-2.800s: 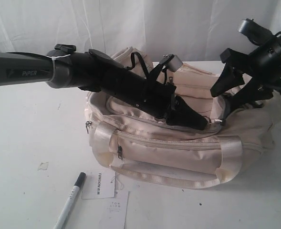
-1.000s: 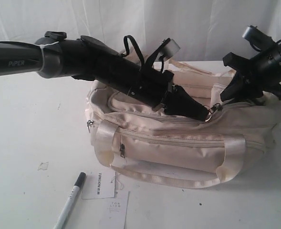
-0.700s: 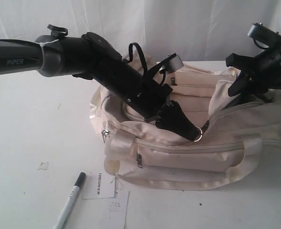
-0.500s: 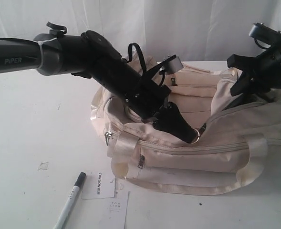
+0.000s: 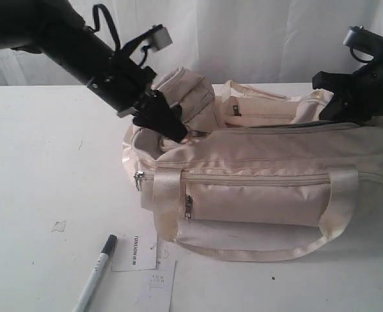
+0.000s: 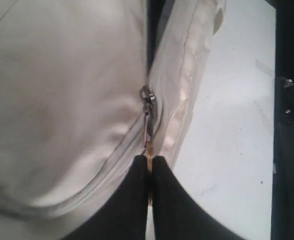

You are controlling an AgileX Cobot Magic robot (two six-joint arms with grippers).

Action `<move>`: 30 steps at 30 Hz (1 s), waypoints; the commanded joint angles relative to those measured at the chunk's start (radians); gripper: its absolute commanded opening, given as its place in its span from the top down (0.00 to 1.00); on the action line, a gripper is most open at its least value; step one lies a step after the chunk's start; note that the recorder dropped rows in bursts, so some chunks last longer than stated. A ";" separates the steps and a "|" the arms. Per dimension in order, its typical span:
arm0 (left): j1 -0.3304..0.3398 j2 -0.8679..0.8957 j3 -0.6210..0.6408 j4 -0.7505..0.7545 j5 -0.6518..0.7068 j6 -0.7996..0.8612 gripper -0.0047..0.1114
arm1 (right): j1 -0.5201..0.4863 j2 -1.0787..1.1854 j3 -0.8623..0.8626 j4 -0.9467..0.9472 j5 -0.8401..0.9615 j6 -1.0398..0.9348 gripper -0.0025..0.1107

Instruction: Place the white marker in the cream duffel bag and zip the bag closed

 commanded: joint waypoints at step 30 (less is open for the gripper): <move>0.159 -0.062 0.007 -0.031 0.132 0.059 0.96 | 0.023 -0.239 -0.011 -0.035 0.156 -0.376 0.45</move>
